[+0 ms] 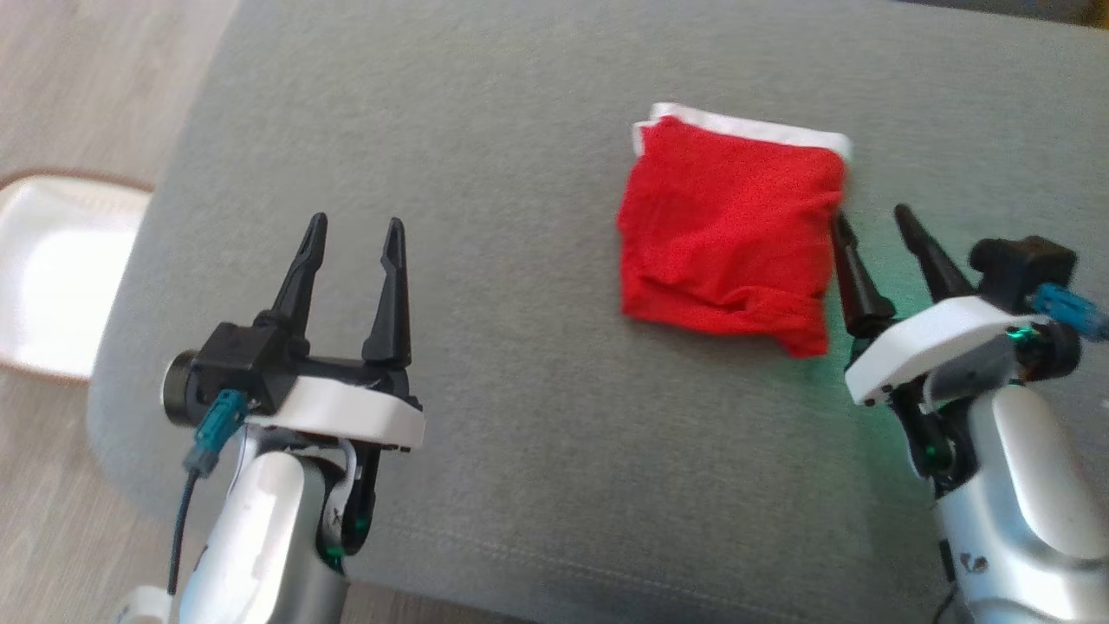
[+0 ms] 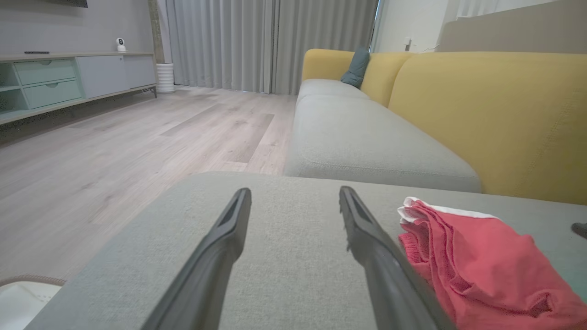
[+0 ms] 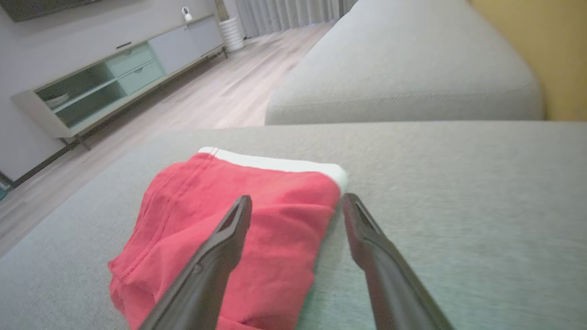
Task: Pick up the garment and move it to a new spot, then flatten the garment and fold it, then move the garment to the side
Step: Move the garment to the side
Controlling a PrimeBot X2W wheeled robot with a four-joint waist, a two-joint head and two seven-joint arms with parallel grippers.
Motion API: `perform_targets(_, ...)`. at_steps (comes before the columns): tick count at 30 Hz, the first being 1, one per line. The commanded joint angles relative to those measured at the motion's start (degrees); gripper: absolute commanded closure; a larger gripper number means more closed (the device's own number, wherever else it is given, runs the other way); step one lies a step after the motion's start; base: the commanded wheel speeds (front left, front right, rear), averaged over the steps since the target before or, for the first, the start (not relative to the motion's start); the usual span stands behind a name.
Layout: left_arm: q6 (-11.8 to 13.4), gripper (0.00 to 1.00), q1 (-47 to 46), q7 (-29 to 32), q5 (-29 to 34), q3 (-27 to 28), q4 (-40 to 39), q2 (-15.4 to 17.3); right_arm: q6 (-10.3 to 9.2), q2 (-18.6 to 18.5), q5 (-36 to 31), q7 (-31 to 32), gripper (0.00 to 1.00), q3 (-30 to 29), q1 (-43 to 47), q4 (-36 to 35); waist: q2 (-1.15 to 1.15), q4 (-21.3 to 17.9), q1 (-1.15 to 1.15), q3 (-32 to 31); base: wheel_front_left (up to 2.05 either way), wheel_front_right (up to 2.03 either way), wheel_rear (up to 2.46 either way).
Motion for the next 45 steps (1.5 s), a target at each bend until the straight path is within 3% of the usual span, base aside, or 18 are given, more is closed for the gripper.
perform_targets(1,-0.1,0.00,-2.8,-0.7,-0.2,1.5,-1.9,0.4,-0.05,0.1,0.5,-0.6,0.00,1.6,-1.6,0.8,0.00,2.9,-0.01,2.1,0.00,0.00,0.00)
perform_targets(6,-0.1,0.00,-2.6,-0.7,0.2,1.6,-2.3,0.0,-0.05,1.0,0.0,1.0,0.00,1.4,-2.7,8.8,0.00,3.5,-0.01,2.1,0.00,0.00,0.00)
perform_targets(12,-0.3,0.00,-2.3,-0.7,0.7,2.0,-2.3,-0.2,-0.05,1.7,2.1,6.5,0.00,3.5,-3.1,12.9,0.00,2.8,-0.01,2.1,0.00,0.00,0.00)
perform_targets(13,-0.3,0.00,-2.3,-0.7,0.8,2.1,-2.3,-0.2,-0.05,1.7,2.5,7.3,0.16,3.6,-3.2,13.1,0.00,2.7,-0.01,2.1,0.00,0.00,0.00)
perform_targets(14,-0.3,0.00,-2.4,-0.7,0.9,2.1,-2.2,-0.2,-0.05,1.7,2.9,7.7,0.64,3.6,-3.3,13.1,0.00,2.6,-0.01,2.1,0.00,0.00,0.00)
perform_targets(15,-0.4,0.00,-2.4,-0.7,1.0,2.2,-2.2,-0.2,-0.05,1.5,2.9,8.0,1.00,3.7,-3.4,13.0,0.00,2.5,-0.01,2.0,0.00,0.00,0.00)
perform_targets(26,-0.8,0.00,-1.8,-0.7,1.7,3.2,-1.9,-0.3,-0.05,-2.0,2.0,9.4,1.00,7.3,-2.5,8.6,0.00,-1.5,-0.01,1.6,0.00,0.00,0.00)
perform_targets(31,-1.1,0.00,-1.6,-0.7,2.7,4.0,-2.5,0.2,-0.05,-5.5,1.9,10.1,1.00,8.7,0.8,2.9,0.00,-7.7,-0.01,1.7,0.00,0.00,0.00)
perform_targets(37,-1.9,0.00,-2.0,-0.7,3.8,4.6,-4.0,1.1,-0.05,-9.4,2.2,11.1,1.00,10.1,3.5,-3.2,0.00,-18.1,-0.01,2.6,0.00,0.00,0.00)
perform_targets(45,-3.3,0.00,-5.7,-0.7,4.9,2.8,-3.4,1.1,-0.05,-13.3,3.2,9.8,1.00,10.6,0.0,-5.2,0.00,-26.9,-0.01,5.0,0.00,0.00,0.00)
